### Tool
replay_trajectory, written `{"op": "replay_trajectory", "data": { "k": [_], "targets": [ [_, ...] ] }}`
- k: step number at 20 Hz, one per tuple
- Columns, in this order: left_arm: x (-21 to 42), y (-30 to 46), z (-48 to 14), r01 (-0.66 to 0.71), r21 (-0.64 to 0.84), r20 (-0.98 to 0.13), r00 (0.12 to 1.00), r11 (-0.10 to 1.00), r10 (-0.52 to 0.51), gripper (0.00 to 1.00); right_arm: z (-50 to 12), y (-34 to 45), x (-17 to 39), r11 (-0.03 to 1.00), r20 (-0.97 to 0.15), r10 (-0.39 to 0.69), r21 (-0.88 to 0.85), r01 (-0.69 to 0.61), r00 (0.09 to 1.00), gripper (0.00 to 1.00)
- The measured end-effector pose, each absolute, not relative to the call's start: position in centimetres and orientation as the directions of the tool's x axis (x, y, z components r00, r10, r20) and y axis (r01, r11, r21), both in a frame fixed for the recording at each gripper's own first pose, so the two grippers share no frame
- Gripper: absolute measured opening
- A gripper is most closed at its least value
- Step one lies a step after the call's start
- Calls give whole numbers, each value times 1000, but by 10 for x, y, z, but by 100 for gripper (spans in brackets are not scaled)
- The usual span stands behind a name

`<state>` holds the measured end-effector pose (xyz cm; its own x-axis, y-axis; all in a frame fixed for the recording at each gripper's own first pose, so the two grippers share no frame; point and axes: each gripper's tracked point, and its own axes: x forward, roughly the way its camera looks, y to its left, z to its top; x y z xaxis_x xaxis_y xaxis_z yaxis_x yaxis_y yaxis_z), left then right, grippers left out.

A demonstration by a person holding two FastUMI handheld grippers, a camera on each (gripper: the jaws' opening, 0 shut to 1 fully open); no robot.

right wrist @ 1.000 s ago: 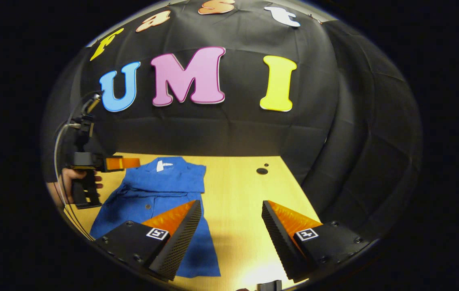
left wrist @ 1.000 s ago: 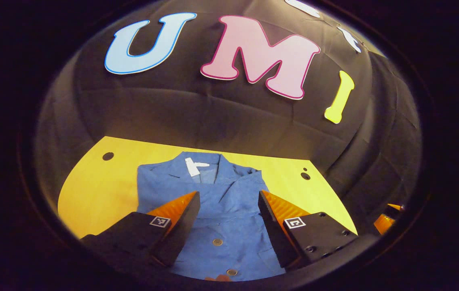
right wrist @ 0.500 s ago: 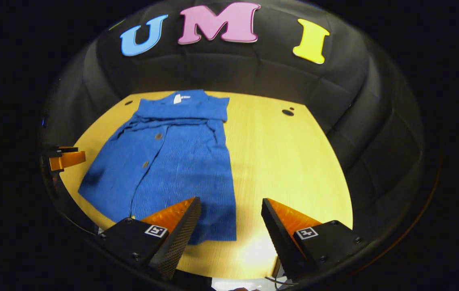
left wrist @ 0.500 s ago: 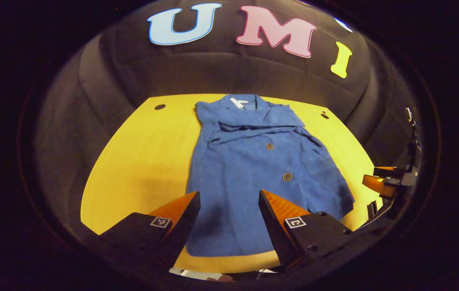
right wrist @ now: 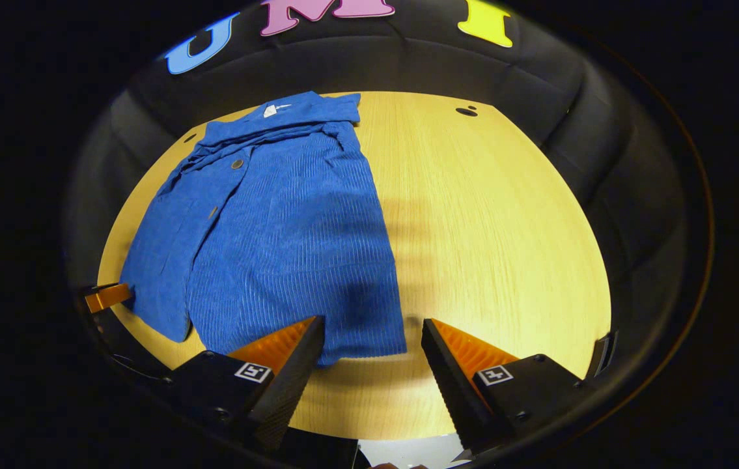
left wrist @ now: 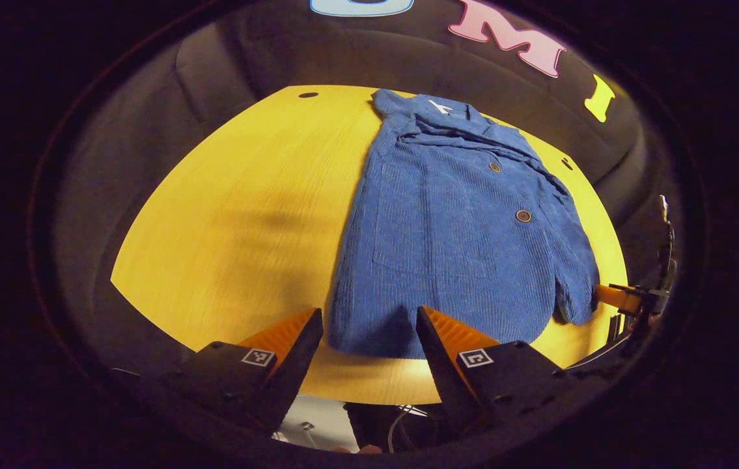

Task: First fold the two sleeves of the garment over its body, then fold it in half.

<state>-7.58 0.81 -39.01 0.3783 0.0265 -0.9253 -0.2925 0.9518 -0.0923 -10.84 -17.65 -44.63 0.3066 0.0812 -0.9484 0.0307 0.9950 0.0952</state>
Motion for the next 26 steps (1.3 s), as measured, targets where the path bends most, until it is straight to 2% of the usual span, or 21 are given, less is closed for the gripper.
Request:
{"op": "replay_trajectory", "data": {
  "k": [1,2,6,7,8,9,10,11,13,14,16,17,18,19,23,26],
  "targets": [
    [-74,9,-394,-287,-81,-930,367,954,31,85,-453,-174,-114,995,-958,84,97,32,275,98],
    [-69,9,-394,-266,-62,-927,372,962,43,85,-448,-174,-110,996,-944,80,92,23,319,98],
    [-65,-10,-395,-184,-4,-934,351,983,62,84,-452,-170,-108,996,-952,86,91,1,294,98],
    [-61,-15,-397,-167,-1,-934,353,986,58,74,-453,-171,-105,996,-950,82,89,9,302,98],
    [-60,-18,-398,-154,-7,-934,355,988,48,74,-452,-171,-105,996,-952,83,91,15,294,99],
    [-60,-21,-399,-154,-9,-934,355,988,47,67,-453,-169,-104,996,-952,81,90,19,294,97],
    [-59,-23,-398,-165,-17,-934,355,986,44,47,-454,-168,-102,995,-954,88,96,14,286,90],
    [-59,-26,-397,-176,-28,-933,358,984,37,40,-453,-165,-101,994,-953,97,105,11,288,87],
    [-57,-30,-398,-204,-54,-932,361,977,23,21,-453,-159,-97,991,-950,114,128,30,290,42],
    [-57,-33,-397,-210,-74,-932,363,975,7,7,-453,-158,-97,992,-950,116,127,18,289,19],
    [-56,-48,-396,-204,-161,-926,370,966,-76,8,-454,-153,-94,989,-943,147,146,-27,300,9],
    [-55,-50,-393,-237,-184,-923,376,954,-84,8,-455,-149,-94,983,-938,183,173,-59,293,8],
    [-51,-58,-396,-246,-238,-913,386,940,-130,0,-454,-150,-94,980,-935,199,185,-75,293,5],
    [-49,-59,-396,-254,-267,-908,391,930,-154,0,-454,-151,-95,979,-934,206,193,-73,292,5],
    [-55,-52,-393,-274,-243,-913,390,930,-123,0,-448,-147,-92,978,-933,209,197,-71,294,5],
    [-50,-53,-377,-262,-247,-903,411,933,-123,0,-426,-139,-75,968,-910,248,250,-39,331,5]
  ]
}}
